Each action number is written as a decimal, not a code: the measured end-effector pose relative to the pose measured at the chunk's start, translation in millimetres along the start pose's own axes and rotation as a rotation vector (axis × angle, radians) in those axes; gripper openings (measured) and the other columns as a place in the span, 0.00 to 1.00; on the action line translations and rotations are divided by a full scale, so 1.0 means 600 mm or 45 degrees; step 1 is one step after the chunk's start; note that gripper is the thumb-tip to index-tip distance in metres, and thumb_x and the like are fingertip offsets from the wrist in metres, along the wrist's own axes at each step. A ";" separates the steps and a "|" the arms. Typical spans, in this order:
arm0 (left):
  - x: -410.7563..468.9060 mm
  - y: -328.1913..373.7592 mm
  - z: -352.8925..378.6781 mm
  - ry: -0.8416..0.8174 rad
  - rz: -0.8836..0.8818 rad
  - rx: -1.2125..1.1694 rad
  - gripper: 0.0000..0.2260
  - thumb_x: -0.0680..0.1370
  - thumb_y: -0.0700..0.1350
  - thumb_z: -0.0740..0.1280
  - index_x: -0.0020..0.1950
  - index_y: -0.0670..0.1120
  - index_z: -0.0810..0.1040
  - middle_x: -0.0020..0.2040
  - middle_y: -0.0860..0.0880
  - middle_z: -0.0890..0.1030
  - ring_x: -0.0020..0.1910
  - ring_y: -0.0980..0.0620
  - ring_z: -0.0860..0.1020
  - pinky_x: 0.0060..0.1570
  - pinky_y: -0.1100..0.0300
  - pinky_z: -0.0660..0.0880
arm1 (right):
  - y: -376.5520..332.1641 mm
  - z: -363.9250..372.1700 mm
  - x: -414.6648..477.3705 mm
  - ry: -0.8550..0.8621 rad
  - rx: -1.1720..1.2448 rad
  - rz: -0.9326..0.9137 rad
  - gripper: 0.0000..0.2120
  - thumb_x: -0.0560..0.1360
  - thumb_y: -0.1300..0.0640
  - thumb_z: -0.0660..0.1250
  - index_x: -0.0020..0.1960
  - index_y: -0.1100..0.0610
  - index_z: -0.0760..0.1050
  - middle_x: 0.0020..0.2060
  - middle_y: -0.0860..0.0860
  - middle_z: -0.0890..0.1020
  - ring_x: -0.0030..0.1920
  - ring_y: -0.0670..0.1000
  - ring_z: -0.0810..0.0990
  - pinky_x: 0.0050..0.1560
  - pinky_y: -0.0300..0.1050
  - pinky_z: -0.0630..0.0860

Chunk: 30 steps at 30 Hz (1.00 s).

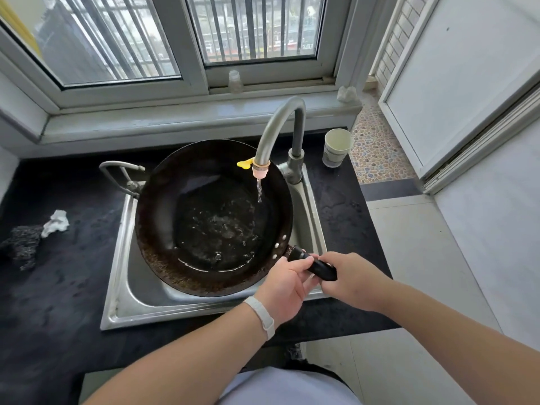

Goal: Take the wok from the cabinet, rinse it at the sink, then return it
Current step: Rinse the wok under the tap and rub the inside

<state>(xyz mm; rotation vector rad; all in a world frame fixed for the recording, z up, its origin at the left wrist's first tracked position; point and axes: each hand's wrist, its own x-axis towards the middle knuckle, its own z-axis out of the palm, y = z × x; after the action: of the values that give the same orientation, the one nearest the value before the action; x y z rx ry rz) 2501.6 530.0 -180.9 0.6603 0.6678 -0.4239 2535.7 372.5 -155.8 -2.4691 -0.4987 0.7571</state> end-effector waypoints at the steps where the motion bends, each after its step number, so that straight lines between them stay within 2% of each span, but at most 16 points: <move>1: -0.003 -0.004 -0.004 0.005 -0.006 0.001 0.14 0.80 0.31 0.62 0.66 0.36 0.67 0.50 0.39 0.82 0.51 0.43 0.84 0.52 0.48 0.83 | -0.002 0.005 -0.005 -0.006 0.002 0.005 0.10 0.73 0.55 0.69 0.54 0.53 0.78 0.36 0.46 0.81 0.34 0.49 0.79 0.35 0.43 0.75; 4: -0.016 -0.013 -0.012 -0.010 -0.018 0.001 0.15 0.80 0.31 0.62 0.66 0.36 0.67 0.54 0.36 0.80 0.52 0.41 0.84 0.51 0.44 0.82 | -0.007 0.018 -0.020 -0.024 0.046 0.011 0.09 0.74 0.55 0.69 0.54 0.52 0.78 0.36 0.47 0.82 0.34 0.49 0.79 0.35 0.41 0.75; 7: -0.028 -0.021 -0.016 0.016 -0.008 0.003 0.12 0.80 0.30 0.62 0.62 0.37 0.68 0.51 0.36 0.80 0.48 0.42 0.84 0.43 0.50 0.83 | -0.012 0.028 -0.032 -0.037 0.079 0.020 0.08 0.74 0.55 0.69 0.53 0.51 0.78 0.35 0.47 0.81 0.34 0.49 0.79 0.33 0.38 0.73; 9: -0.033 -0.028 -0.023 0.022 0.000 -0.002 0.12 0.80 0.30 0.62 0.62 0.38 0.68 0.52 0.36 0.81 0.50 0.42 0.84 0.45 0.51 0.83 | -0.014 0.036 -0.042 -0.025 0.099 0.036 0.07 0.74 0.56 0.69 0.51 0.49 0.76 0.35 0.46 0.80 0.35 0.48 0.80 0.33 0.36 0.71; 14: -0.055 -0.031 -0.041 0.010 -0.026 0.070 0.10 0.80 0.31 0.63 0.61 0.37 0.70 0.54 0.37 0.82 0.53 0.42 0.84 0.48 0.52 0.83 | -0.030 0.060 -0.062 0.014 0.140 0.069 0.14 0.74 0.55 0.70 0.59 0.45 0.75 0.36 0.42 0.81 0.33 0.44 0.80 0.35 0.34 0.74; 17: -0.075 -0.022 -0.053 -0.053 -0.076 0.106 0.08 0.80 0.31 0.63 0.57 0.38 0.70 0.53 0.36 0.82 0.53 0.41 0.84 0.50 0.51 0.83 | -0.052 0.073 -0.077 0.031 0.165 0.086 0.14 0.74 0.55 0.70 0.56 0.41 0.74 0.36 0.41 0.82 0.36 0.44 0.81 0.36 0.34 0.76; 18: -0.085 -0.017 -0.054 -0.056 -0.091 0.123 0.06 0.80 0.31 0.62 0.54 0.40 0.70 0.52 0.36 0.82 0.51 0.41 0.84 0.51 0.50 0.82 | -0.061 0.078 -0.082 0.034 0.189 0.104 0.15 0.74 0.55 0.70 0.56 0.40 0.73 0.37 0.41 0.82 0.36 0.44 0.81 0.35 0.34 0.75; 20: -0.100 -0.014 -0.060 -0.040 -0.109 0.154 0.11 0.81 0.30 0.61 0.45 0.45 0.67 0.48 0.37 0.82 0.45 0.45 0.84 0.53 0.50 0.79 | -0.077 0.090 -0.090 0.039 0.231 0.150 0.15 0.73 0.56 0.70 0.54 0.38 0.73 0.38 0.41 0.82 0.36 0.43 0.81 0.36 0.33 0.75; 23: -0.112 -0.014 -0.078 -0.074 -0.138 0.218 0.10 0.80 0.30 0.61 0.45 0.44 0.69 0.41 0.41 0.85 0.39 0.47 0.85 0.48 0.53 0.81 | -0.098 0.108 -0.101 0.075 0.256 0.214 0.17 0.72 0.56 0.70 0.51 0.35 0.72 0.39 0.41 0.81 0.36 0.39 0.80 0.35 0.32 0.74; 26: -0.124 -0.014 -0.096 -0.091 -0.180 0.285 0.12 0.81 0.30 0.61 0.44 0.46 0.68 0.37 0.42 0.85 0.35 0.49 0.85 0.42 0.56 0.82 | -0.116 0.128 -0.115 0.121 0.311 0.278 0.14 0.72 0.58 0.69 0.51 0.40 0.76 0.37 0.40 0.80 0.34 0.35 0.79 0.30 0.29 0.71; 28: -0.133 -0.016 -0.105 -0.114 -0.205 0.302 0.13 0.81 0.31 0.61 0.42 0.47 0.66 0.36 0.42 0.85 0.33 0.50 0.85 0.40 0.56 0.82 | -0.122 0.144 -0.123 0.134 0.341 0.333 0.09 0.71 0.58 0.69 0.48 0.45 0.77 0.35 0.43 0.80 0.30 0.39 0.79 0.27 0.33 0.73; 30: -0.132 -0.024 -0.119 -0.118 -0.214 0.311 0.11 0.81 0.31 0.62 0.43 0.45 0.66 0.40 0.41 0.83 0.34 0.50 0.83 0.43 0.55 0.79 | -0.124 0.159 -0.128 0.155 0.348 0.378 0.06 0.70 0.57 0.68 0.46 0.50 0.77 0.32 0.45 0.79 0.27 0.41 0.76 0.27 0.38 0.75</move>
<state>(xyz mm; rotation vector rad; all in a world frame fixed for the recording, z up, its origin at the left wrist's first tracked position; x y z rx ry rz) 2406.4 580.4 -175.3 0.8134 0.5901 -0.6957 2404.5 430.2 -150.6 -2.3361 0.0195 0.7281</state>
